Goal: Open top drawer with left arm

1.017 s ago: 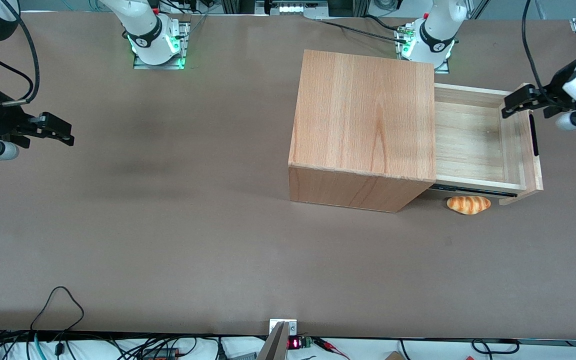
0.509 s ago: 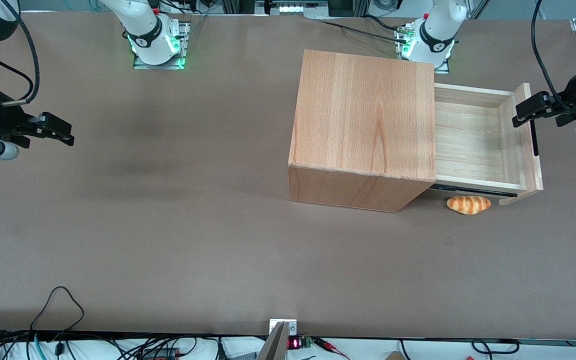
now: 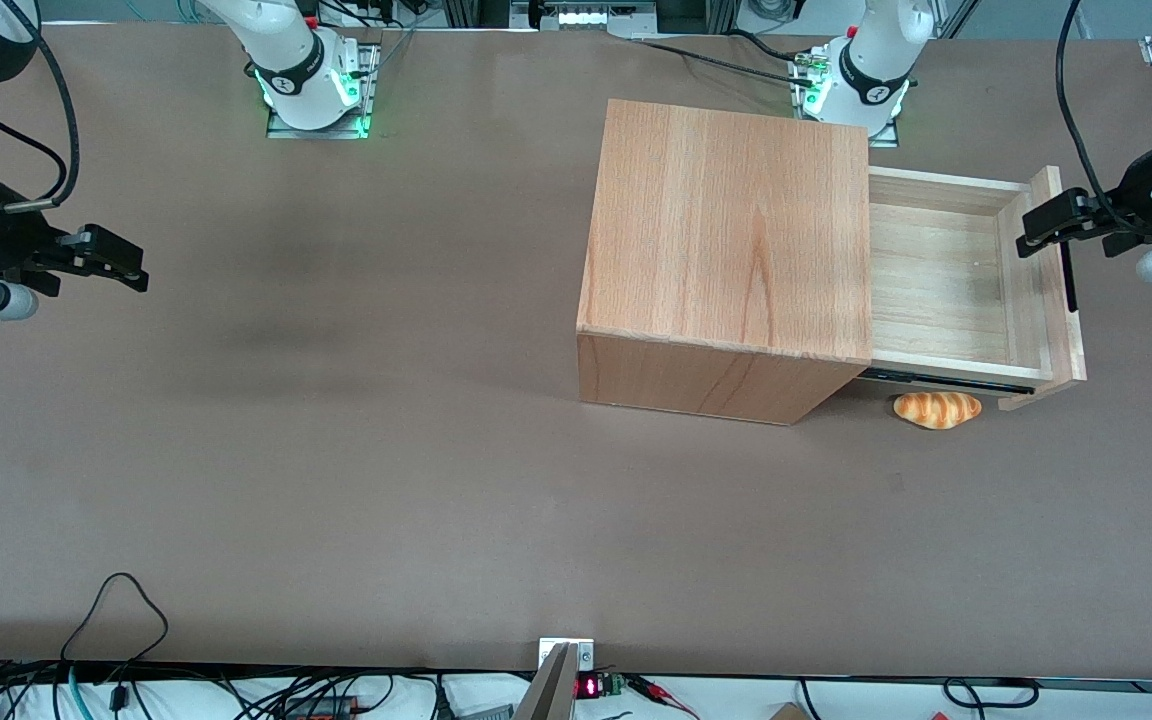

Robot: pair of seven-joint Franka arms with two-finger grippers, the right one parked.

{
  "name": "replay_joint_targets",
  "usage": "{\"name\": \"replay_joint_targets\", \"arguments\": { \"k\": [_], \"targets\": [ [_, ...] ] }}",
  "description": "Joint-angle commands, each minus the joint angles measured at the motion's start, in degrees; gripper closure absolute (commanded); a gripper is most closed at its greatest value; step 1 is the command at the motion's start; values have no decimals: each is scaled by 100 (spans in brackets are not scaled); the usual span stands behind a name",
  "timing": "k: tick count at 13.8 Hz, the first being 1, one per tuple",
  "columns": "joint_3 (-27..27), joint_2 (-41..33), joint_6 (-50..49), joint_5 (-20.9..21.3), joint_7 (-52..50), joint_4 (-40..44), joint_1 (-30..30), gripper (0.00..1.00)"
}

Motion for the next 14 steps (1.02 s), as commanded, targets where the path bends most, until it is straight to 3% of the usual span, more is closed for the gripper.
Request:
{"name": "replay_joint_targets", "arguments": {
  "k": [1,4,8,12,14],
  "targets": [
    [-30,145,-24,141,14,280,-41,0],
    [-56,672,467,351,23,842,-58,0],
    [-39,823,425,71,85,949,-41,0],
    [-39,893,37,852,172,975,-575,0],
    [-48,963,116,705,120,975,-630,0]
  ]
}}
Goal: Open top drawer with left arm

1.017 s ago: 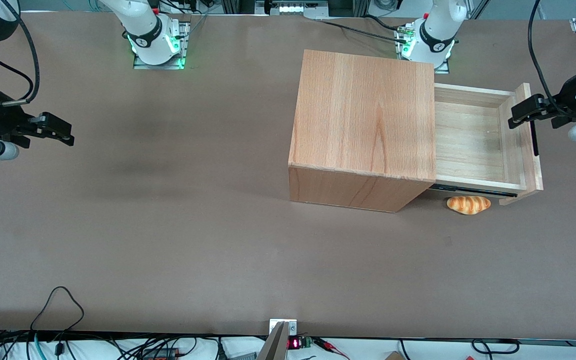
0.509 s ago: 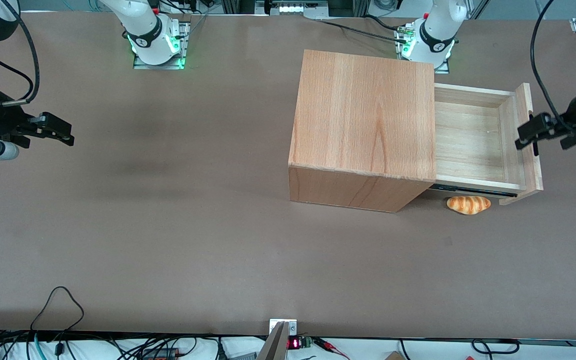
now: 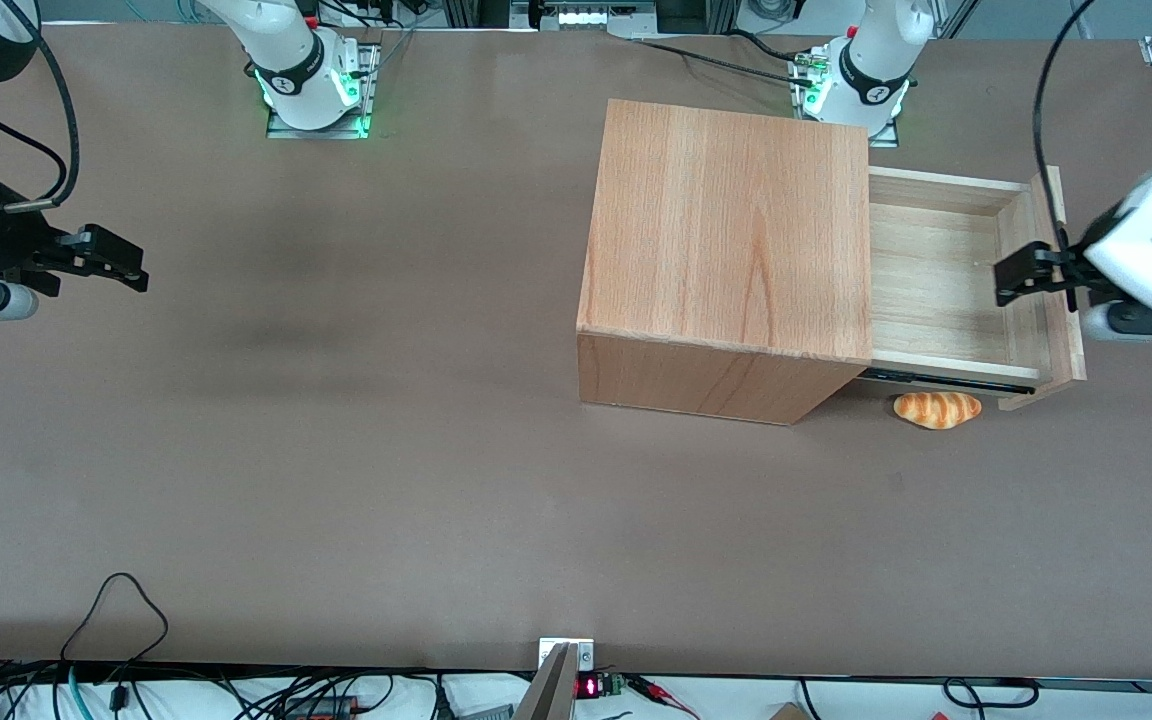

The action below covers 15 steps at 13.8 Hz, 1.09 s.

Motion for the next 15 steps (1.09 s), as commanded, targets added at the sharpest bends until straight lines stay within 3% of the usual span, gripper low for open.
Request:
{"name": "replay_joint_targets", "arguments": {
  "k": [1,2,5,15],
  "targets": [
    [54,172,-29,-282,45,225,-35,0],
    [63,155,-20,-790,89,286,0,0],
    [72,146,-55,-602,115,243,35,0],
    [116,233,24,-681,-182,199,237,0]
  ]
}}
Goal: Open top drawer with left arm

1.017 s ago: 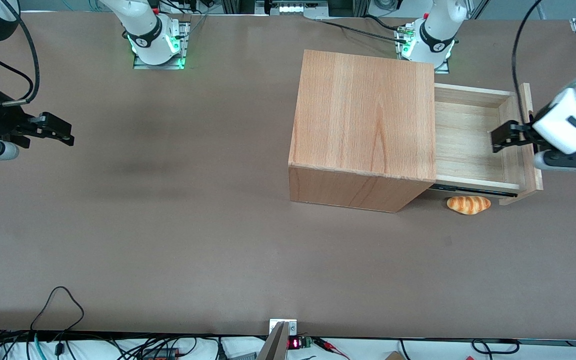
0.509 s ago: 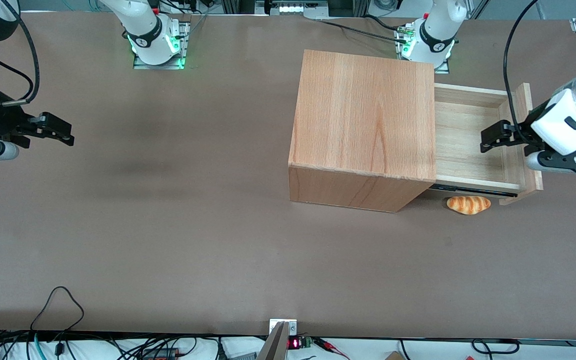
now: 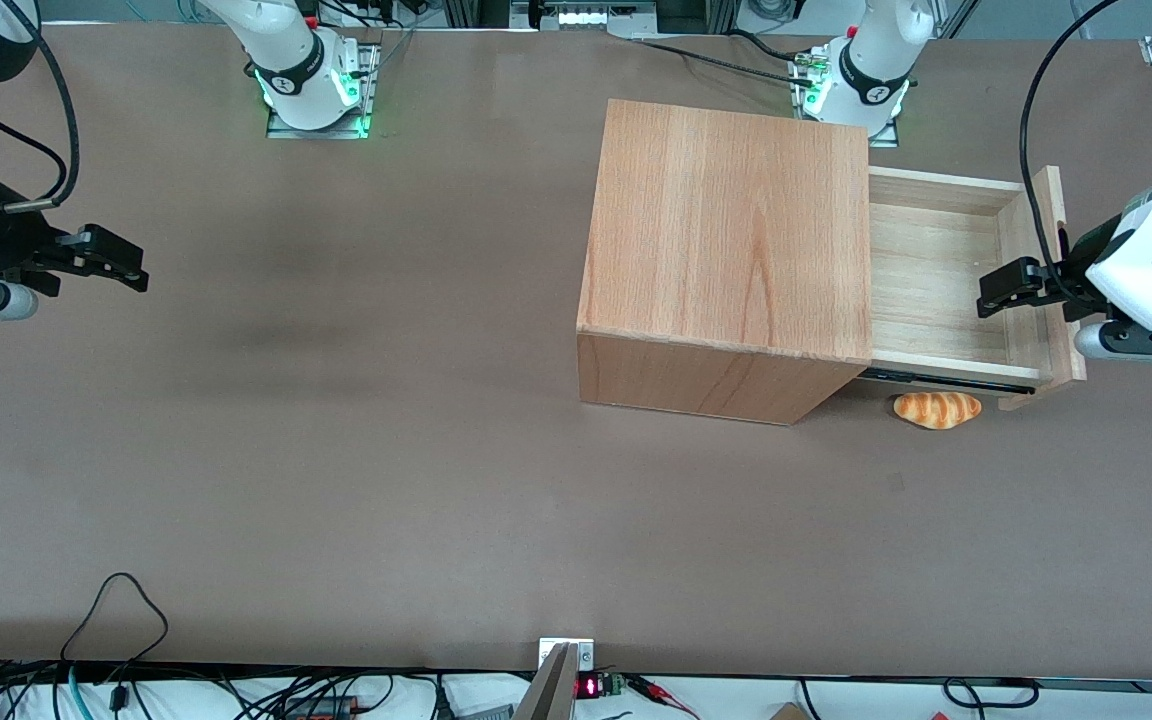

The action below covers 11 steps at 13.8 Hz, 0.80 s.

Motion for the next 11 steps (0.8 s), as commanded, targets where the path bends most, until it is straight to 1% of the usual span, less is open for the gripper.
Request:
{"name": "replay_joint_targets", "arguments": {
  "k": [1,2,3,4,7,11],
  "targets": [
    [-75,18,-78,-47,-169,116,158,0],
    [-328,9,-148,-21,-169,80,437,0],
    [-792,26,-114,14,-126,80,945,0],
    [-979,26,-70,14,-99,63,1159,0],
    [-973,-70,-60,163,-117,36,942,0],
    [-1034,-360,-87,164,-170,-297,941,0]
  ]
}}
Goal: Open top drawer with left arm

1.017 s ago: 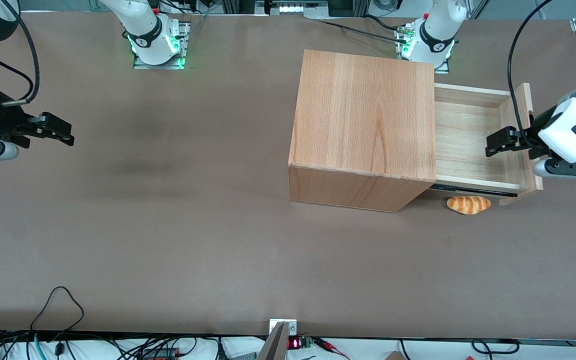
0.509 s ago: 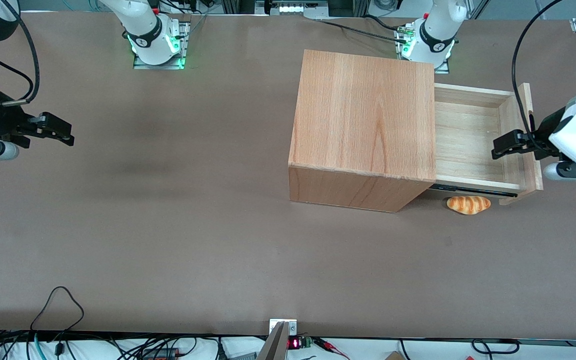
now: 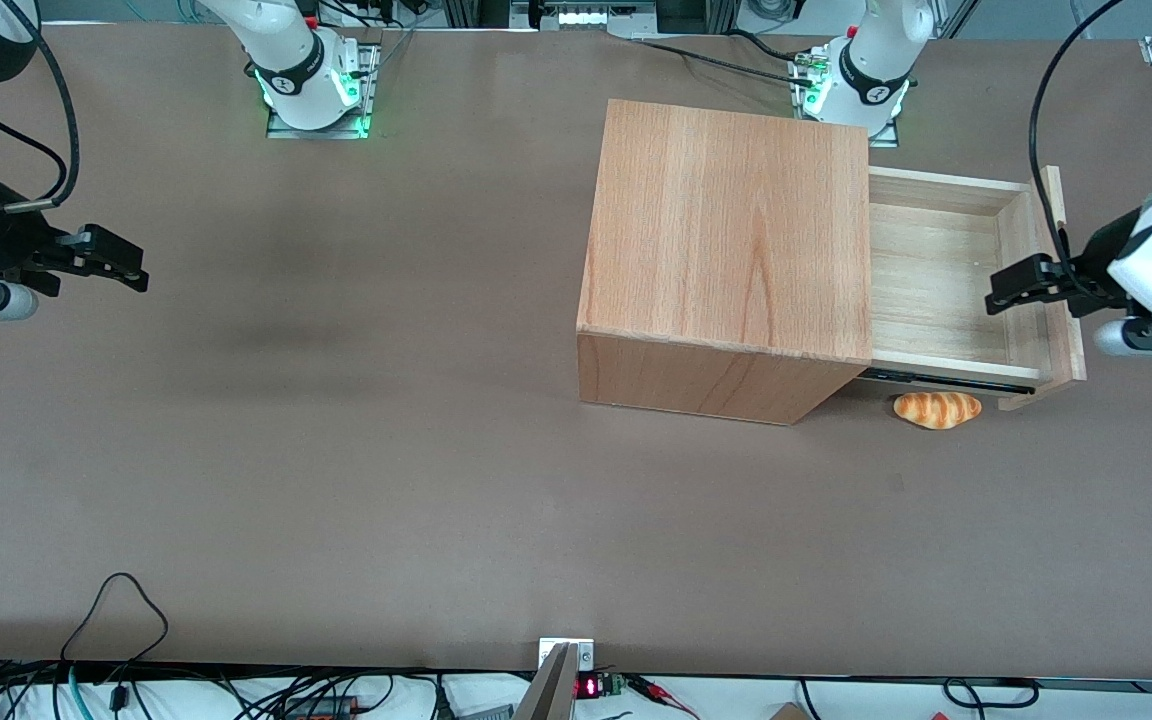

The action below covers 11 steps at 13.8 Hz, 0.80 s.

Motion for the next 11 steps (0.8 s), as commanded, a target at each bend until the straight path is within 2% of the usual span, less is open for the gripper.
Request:
{"name": "replay_joint_targets", "arguments": {
  "k": [1,7,11],
  "targets": [
    [-66,-394,16,114,-42,-373,-3,0],
    [-172,-738,253,43,-51,-865,5,0],
    [-155,-756,262,87,-42,-883,84,0]
  ]
}}
